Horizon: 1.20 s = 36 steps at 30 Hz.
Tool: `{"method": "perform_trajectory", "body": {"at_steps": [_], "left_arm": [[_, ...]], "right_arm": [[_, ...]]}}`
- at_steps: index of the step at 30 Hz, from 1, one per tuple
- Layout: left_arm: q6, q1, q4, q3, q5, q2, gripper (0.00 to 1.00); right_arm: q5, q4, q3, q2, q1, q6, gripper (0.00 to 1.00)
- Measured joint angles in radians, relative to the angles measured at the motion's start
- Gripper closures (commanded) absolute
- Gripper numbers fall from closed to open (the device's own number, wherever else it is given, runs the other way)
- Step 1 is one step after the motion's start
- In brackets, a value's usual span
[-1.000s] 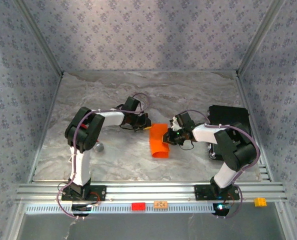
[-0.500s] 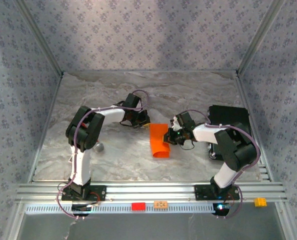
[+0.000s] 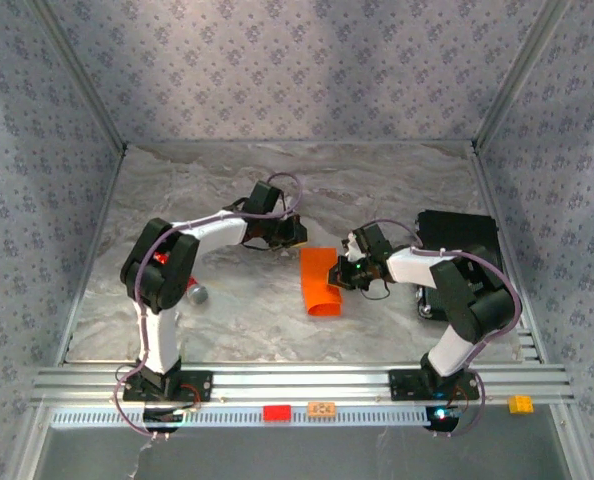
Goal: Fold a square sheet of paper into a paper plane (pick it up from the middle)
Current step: First fold the square sheet of paper in half at the center of the table.
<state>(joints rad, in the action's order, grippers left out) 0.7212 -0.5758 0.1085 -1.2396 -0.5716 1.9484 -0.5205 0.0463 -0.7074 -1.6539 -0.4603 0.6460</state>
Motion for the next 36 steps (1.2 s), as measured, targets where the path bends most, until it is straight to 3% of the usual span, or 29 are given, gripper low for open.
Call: {"method": "perform_trajectory", "body": {"at_steps": [14,27,36], "left_arm": [[0.001,-0.001,-0.014,-0.002,-0.040,0.124,0.98],[0.012,0.037,0.039,-0.073,0.091,0.135,0.98],[0.012,0.006,0.067,0.009,0.132,-0.031,0.97]], "right_arm": [[0.000,0.006,0.000,0.003,0.002,0.000,1.00],[0.000,-0.003,0.004,0.004,0.002,0.005,1.00],[0.019,-0.010,0.009,0.012,-0.012,0.027,1.00]]}}
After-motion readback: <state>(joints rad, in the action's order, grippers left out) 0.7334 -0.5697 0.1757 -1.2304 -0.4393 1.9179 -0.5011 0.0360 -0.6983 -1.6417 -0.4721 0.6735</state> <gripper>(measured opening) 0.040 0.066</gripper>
